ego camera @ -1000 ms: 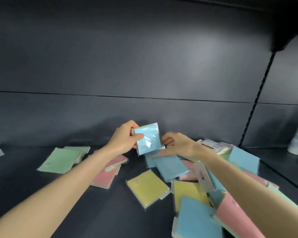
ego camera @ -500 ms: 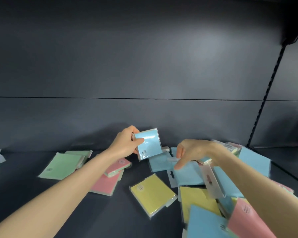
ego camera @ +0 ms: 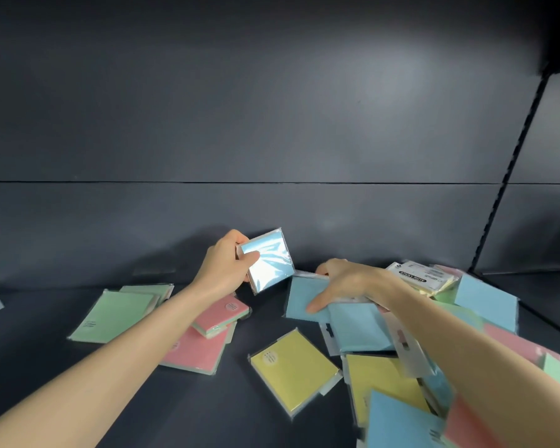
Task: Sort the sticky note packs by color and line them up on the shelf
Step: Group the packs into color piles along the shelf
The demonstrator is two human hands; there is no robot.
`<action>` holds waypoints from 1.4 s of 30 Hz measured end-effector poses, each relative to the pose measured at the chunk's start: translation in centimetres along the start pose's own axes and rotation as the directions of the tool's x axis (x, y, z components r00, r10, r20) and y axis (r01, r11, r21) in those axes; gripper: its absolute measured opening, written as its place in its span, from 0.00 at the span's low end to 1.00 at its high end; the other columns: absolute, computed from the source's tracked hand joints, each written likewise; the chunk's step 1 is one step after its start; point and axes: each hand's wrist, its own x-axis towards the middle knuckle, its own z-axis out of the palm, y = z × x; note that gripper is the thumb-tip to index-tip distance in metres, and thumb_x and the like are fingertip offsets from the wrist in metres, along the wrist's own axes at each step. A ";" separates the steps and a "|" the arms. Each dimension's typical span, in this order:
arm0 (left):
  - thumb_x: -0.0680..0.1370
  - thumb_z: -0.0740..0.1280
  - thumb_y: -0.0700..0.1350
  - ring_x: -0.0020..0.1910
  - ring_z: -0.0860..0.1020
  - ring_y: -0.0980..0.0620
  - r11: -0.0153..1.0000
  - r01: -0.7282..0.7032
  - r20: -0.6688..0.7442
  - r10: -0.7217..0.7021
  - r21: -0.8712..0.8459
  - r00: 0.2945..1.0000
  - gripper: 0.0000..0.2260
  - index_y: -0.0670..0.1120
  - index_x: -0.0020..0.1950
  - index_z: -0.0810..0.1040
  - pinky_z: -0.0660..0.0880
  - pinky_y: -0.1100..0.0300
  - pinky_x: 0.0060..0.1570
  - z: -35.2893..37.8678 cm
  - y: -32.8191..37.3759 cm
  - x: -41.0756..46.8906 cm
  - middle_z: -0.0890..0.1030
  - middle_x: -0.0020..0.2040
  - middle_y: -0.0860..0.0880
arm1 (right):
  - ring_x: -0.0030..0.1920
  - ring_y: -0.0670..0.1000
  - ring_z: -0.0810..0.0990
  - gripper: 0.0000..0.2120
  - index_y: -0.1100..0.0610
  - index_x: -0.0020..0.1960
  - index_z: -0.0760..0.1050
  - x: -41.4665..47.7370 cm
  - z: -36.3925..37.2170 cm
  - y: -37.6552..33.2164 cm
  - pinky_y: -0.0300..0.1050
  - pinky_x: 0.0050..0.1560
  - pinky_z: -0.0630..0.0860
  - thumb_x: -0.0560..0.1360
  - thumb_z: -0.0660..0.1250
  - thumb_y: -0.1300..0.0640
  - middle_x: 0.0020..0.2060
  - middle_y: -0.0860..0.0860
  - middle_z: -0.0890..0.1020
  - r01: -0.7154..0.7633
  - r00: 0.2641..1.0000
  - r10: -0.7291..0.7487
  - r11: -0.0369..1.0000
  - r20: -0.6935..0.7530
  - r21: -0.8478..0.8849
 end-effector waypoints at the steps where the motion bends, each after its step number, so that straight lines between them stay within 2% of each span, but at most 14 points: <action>1: 0.78 0.64 0.40 0.39 0.81 0.51 1.000 0.006 -0.015 -0.006 -0.015 1.000 0.04 0.43 0.52 0.71 0.79 0.59 0.37 -0.1 0.0 0.0 0.80 0.45 0.47 | 0.56 0.53 0.75 0.34 0.55 0.61 0.70 0.1 0.0 0.3 0.48 0.54 0.74 0.61 0.78 0.45 0.57 0.50 0.75 0.007 0.999 -0.005 0.999 -0.034 0.041; 3: 0.78 0.64 0.40 0.39 0.81 0.51 0.999 0.018 -0.028 -0.019 -0.038 0.999 0.04 0.43 0.52 0.72 0.79 0.61 0.36 -0.3 0.0 0.1 0.80 0.46 0.46 | 0.53 0.52 0.74 0.32 0.57 0.60 0.68 0.2 -0.4 0.6 0.45 0.51 0.72 0.63 0.78 0.48 0.54 0.50 0.74 0.057 0.984 -0.040 0.994 -0.173 0.095; 7: 0.78 0.65 0.40 0.40 0.82 0.50 1.000 0.018 -0.009 -0.018 -0.011 1.000 0.05 0.43 0.53 0.72 0.80 0.59 0.37 0.2 -0.1 0.3 0.80 0.47 0.44 | 0.38 0.52 0.72 0.20 0.58 0.46 0.68 0.0 -1.8 1.3 0.44 0.36 0.69 0.65 0.77 0.52 0.38 0.51 0.73 0.144 0.914 -0.067 0.976 -0.401 0.166; 12: 0.78 0.65 0.39 0.38 0.81 0.49 1.000 0.018 -0.047 -0.018 0.003 0.999 0.06 0.44 0.53 0.70 0.81 0.54 0.40 1.2 0.6 0.4 0.77 0.46 0.44 | 0.35 0.47 0.75 0.16 0.56 0.46 0.68 -1.3 -2.1 2.4 0.35 0.30 0.70 0.68 0.75 0.57 0.38 0.50 0.77 0.253 0.849 -0.095 0.937 -0.520 0.242; 15: 0.77 0.65 0.39 0.37 0.82 0.49 0.998 0.056 0.072 -0.055 -0.011 0.996 0.07 0.42 0.53 0.70 0.81 0.60 0.34 2.0 1.2 0.1 0.78 0.45 0.45 | 0.31 0.44 0.73 0.17 0.52 0.40 0.64 -2.0 -2.4 2.8 0.30 0.25 0.66 0.70 0.74 0.58 0.35 0.47 0.74 0.308 0.814 -0.076 0.897 -0.576 0.316; 17: 0.76 0.67 0.38 0.38 0.82 0.48 0.995 0.104 0.189 -0.104 0.012 0.976 0.08 0.41 0.53 0.71 0.81 0.59 0.36 2.7 1.4 -0.1 0.78 0.44 0.46 | 0.32 0.45 0.74 0.16 0.53 0.40 0.65 -2.4 -2.6 2.8 0.32 0.28 0.68 0.70 0.74 0.58 0.34 0.47 0.75 0.333 0.811 -0.085 0.881 -0.579 0.336; 20: 0.75 0.69 0.40 0.43 0.83 0.45 0.983 0.091 0.265 -0.132 0.162 0.955 0.10 0.39 0.53 0.74 0.81 0.52 0.45 3.4 1.3 -0.3 0.80 0.49 0.43 | 0.38 0.49 0.77 0.15 0.56 0.46 0.68 -2.7 -2.5 2.6 0.42 0.37 0.75 0.70 0.74 0.57 0.40 0.51 0.78 0.333 0.840 -0.113 0.880 -0.531 0.339; 24: 0.74 0.70 0.48 0.59 0.76 0.45 0.861 -0.072 0.233 -0.055 0.503 0.971 0.17 0.45 0.61 0.73 0.73 0.52 0.58 3.2 1.7 -0.8 0.77 0.62 0.44 | 0.40 0.49 0.77 0.14 0.52 0.42 0.65 -2.7 -1.9 2.1 0.39 0.36 0.71 0.72 0.72 0.58 0.39 0.49 0.76 0.359 0.848 -0.150 0.868 -0.508 0.344; 28: 0.73 0.73 0.49 0.64 0.72 0.51 0.973 -0.118 0.213 0.075 0.197 0.974 0.29 0.47 0.71 0.67 0.68 0.62 0.59 0.8 2.5 -1.7 0.73 0.66 0.49 | 0.44 0.51 0.77 0.07 0.57 0.47 0.67 -3.0 -1.8 0.2 0.44 0.44 0.73 0.76 0.66 0.60 0.42 0.51 0.77 0.425 0.867 -0.230 0.805 -0.442 0.414; 30: 0.73 0.72 0.47 0.58 0.76 0.52 0.990 -0.128 0.173 0.116 0.061 0.978 0.26 0.47 0.69 0.69 0.70 0.62 0.56 -0.9 2.7 -2.4 0.75 0.61 0.51 | 0.47 0.52 0.77 0.08 0.62 0.54 0.69 -3.2 -1.4 -2.0 0.46 0.47 0.76 0.77 0.64 0.63 0.46 0.53 0.77 0.474 0.868 -0.309 0.746 -0.388 0.467; 33: 0.74 0.72 0.41 0.47 0.81 0.51 0.985 -0.133 0.107 0.145 -0.109 0.984 0.10 0.48 0.53 0.77 0.78 0.55 0.49 -3.8 2.3 -3.8 0.83 0.49 0.50 | 0.47 0.53 0.80 0.12 0.65 0.57 0.70 -3.3 -0.3 -6.0 0.49 0.48 0.79 0.76 0.66 0.64 0.46 0.55 0.78 0.558 0.827 -0.422 0.696 -0.371 0.451; 37: 0.73 0.72 0.39 0.44 0.83 0.46 0.993 -0.093 -0.018 0.092 -0.075 0.996 0.05 0.46 0.45 0.78 0.80 0.48 0.47 -8.6 0.1 -5.7 0.84 0.42 0.47 | 0.40 0.50 0.78 0.14 0.59 0.52 0.68 -2.8 1.8 -11.5 0.49 0.46 0.81 0.73 0.71 0.60 0.40 0.46 0.75 0.618 0.768 -0.471 0.723 -0.434 0.309; 39: 0.72 0.73 0.40 0.43 0.83 0.46 0.995 -0.070 -0.052 0.067 -0.067 0.996 0.06 0.46 0.47 0.78 0.80 0.49 0.46 -10.9 -1.3 -6.7 0.84 0.42 0.46 | 0.40 0.50 0.76 0.17 0.56 0.55 0.66 -2.6 3.0 -13.9 0.48 0.47 0.79 0.72 0.71 0.60 0.41 0.43 0.73 0.650 0.730 -0.509 0.724 -0.456 0.232; 42: 0.72 0.73 0.42 0.42 0.82 0.46 0.999 -0.024 -0.090 0.021 -0.029 0.996 0.15 0.47 0.56 0.74 0.80 0.51 0.45 -14.6 -3.6 -8.1 0.83 0.43 0.42 | 0.43 0.52 0.73 0.17 0.56 0.59 0.69 -2.1 5.1 -17.8 0.40 0.42 0.70 0.72 0.70 0.59 0.45 0.49 0.76 0.686 0.681 -0.581 0.720 -0.445 0.110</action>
